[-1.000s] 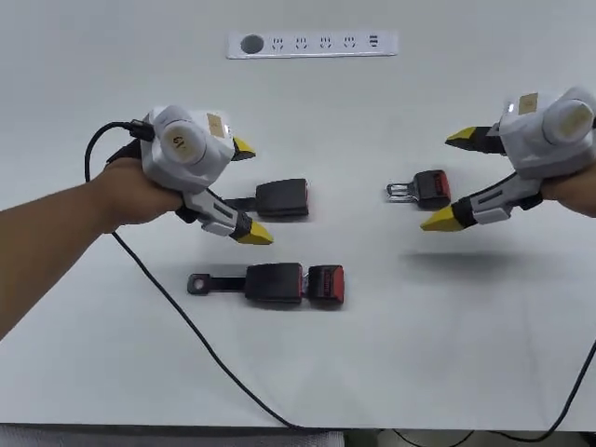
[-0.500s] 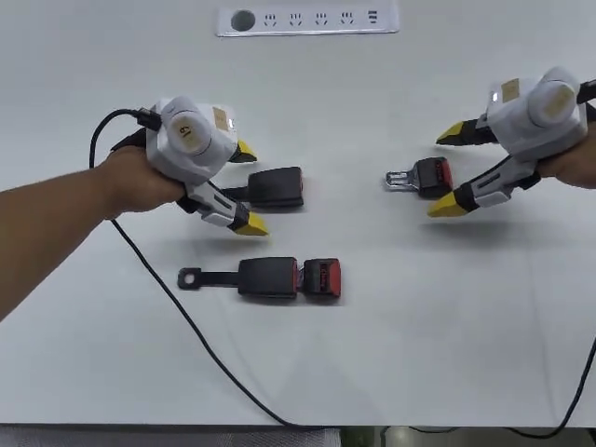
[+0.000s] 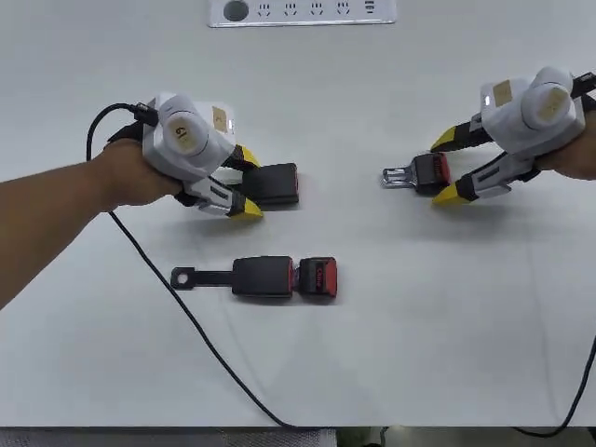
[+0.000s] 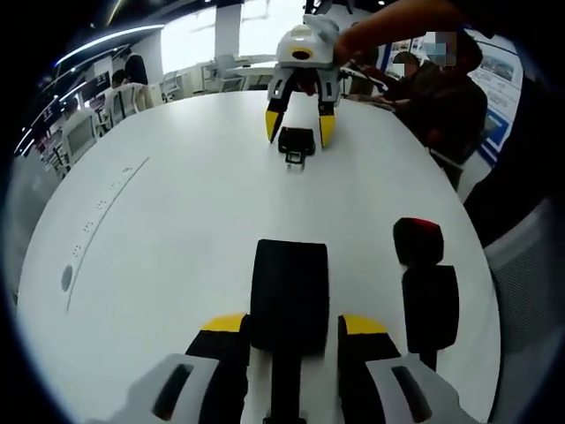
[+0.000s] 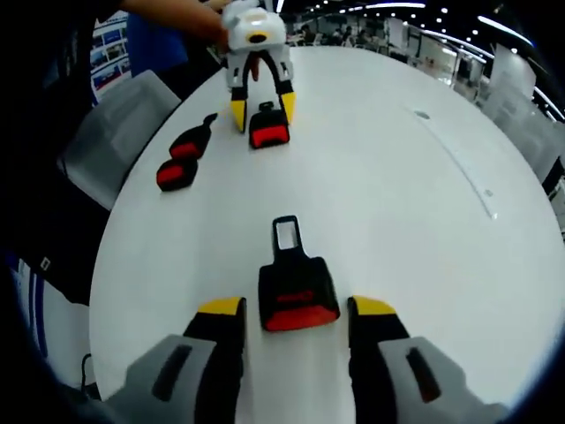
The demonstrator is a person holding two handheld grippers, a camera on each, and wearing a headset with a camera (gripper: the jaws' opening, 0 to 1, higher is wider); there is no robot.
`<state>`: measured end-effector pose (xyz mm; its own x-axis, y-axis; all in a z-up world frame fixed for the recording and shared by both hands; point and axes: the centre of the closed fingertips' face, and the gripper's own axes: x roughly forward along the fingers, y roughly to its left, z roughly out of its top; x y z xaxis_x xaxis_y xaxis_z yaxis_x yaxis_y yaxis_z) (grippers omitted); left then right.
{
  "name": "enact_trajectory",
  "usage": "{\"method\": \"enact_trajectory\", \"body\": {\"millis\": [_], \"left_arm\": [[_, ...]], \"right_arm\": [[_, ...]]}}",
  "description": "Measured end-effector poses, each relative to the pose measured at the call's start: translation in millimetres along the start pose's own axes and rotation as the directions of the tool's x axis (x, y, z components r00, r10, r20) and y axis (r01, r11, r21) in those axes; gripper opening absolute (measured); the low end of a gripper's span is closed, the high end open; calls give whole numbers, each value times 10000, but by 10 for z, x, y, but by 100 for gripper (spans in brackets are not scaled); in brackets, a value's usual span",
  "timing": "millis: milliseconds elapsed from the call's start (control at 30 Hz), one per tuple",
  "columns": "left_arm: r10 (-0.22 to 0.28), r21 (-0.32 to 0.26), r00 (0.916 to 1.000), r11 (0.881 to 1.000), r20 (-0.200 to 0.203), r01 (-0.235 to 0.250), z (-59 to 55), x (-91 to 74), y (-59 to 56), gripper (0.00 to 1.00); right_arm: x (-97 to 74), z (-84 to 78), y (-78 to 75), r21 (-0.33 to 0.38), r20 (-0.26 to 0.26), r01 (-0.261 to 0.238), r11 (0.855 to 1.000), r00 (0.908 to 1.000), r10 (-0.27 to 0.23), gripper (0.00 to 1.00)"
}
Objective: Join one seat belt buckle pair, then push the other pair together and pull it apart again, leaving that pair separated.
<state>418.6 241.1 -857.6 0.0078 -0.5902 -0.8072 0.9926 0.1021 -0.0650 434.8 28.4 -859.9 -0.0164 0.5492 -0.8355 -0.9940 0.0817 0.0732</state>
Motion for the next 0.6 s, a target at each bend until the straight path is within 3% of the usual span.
{"method": "enact_trajectory", "body": {"millis": [100, 300, 600], "left_arm": [[56, 284, 9999, 9996, -129, -53, -8, -6, 40, 33], [-162, 371, 9998, 9992, -119, 166, -6, -5, 41, 33], [-215, 571, 9989, 9981, -407, 238, -10, 4, 30, 32]], "right_arm": [[-6, -3, -25, -452, -118, 83, 9989, 9999, -89, 36], [4, -5, -6, -348, -258, -25, 9994, 9997, 16, 34], [19, 6, 23, -496, -546, -13, 9988, 9985, -14, 33]]}}
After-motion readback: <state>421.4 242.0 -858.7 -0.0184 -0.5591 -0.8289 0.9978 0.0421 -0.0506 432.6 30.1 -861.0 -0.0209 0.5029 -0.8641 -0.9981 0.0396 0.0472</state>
